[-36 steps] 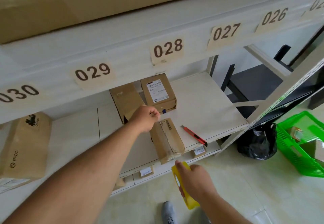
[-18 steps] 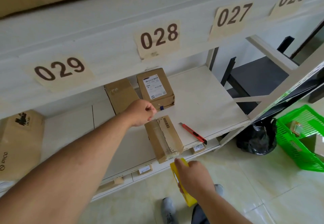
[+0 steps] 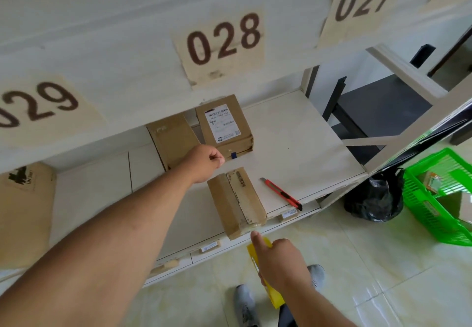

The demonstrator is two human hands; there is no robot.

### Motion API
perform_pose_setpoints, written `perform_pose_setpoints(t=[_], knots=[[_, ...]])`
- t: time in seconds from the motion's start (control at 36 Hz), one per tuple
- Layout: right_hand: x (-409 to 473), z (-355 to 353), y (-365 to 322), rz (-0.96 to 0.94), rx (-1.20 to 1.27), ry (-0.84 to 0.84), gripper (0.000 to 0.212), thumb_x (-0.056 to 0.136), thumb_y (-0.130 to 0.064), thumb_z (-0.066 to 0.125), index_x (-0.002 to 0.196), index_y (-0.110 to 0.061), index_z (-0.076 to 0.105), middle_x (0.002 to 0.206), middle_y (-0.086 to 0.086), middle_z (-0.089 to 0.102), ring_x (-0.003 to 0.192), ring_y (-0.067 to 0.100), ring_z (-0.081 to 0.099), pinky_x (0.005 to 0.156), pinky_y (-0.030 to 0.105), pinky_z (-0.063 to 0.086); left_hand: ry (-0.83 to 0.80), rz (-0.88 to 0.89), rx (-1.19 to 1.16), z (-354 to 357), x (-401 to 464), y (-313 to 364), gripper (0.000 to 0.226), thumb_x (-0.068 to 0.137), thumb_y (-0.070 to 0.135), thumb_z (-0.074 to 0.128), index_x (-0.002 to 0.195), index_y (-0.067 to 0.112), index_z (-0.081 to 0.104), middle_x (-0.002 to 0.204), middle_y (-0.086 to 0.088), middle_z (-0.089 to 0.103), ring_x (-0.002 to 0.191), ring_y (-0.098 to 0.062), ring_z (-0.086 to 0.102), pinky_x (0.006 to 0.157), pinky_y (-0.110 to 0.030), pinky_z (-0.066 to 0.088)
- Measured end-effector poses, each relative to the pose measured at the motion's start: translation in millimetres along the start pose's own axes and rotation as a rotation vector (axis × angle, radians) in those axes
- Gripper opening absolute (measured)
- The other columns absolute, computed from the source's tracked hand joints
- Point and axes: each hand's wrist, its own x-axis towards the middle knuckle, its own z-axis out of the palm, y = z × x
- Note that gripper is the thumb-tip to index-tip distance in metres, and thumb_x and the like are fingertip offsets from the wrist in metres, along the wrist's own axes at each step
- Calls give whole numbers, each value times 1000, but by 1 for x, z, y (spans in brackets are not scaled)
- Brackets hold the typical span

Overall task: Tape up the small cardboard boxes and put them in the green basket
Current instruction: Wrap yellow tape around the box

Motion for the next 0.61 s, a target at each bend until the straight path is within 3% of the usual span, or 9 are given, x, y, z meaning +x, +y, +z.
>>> perform_pose_setpoints(t=[0.19, 0.33, 0.61], knots=[[3, 6, 2, -16, -15, 27, 77, 87, -83, 31, 79, -13, 61, 65, 4, 73, 67, 18, 70, 73, 33, 56, 6, -19, -15, 4, 4, -2, 9, 98, 24, 62, 98, 26, 71, 94, 13, 66, 95, -10, 64, 81, -27, 49], [6, 7, 1, -21, -20, 50, 76, 87, -83, 30, 81, -15, 60, 67, 3, 73, 68, 17, 70, 72, 32, 55, 19, -8, -17, 6, 7, 0, 11, 99, 24, 62, 103, 23, 71, 92, 12, 64, 90, -8, 61, 65, -18, 40], [18, 20, 4, 29, 2, 52, 81, 78, -90, 25, 83, -17, 61, 71, 2, 73, 69, 19, 72, 76, 35, 56, 12, -54, 31, 16, 17, -9, 10, 98, 26, 62, 103, 24, 71, 100, 8, 68, 94, -13, 64, 76, -27, 50]])
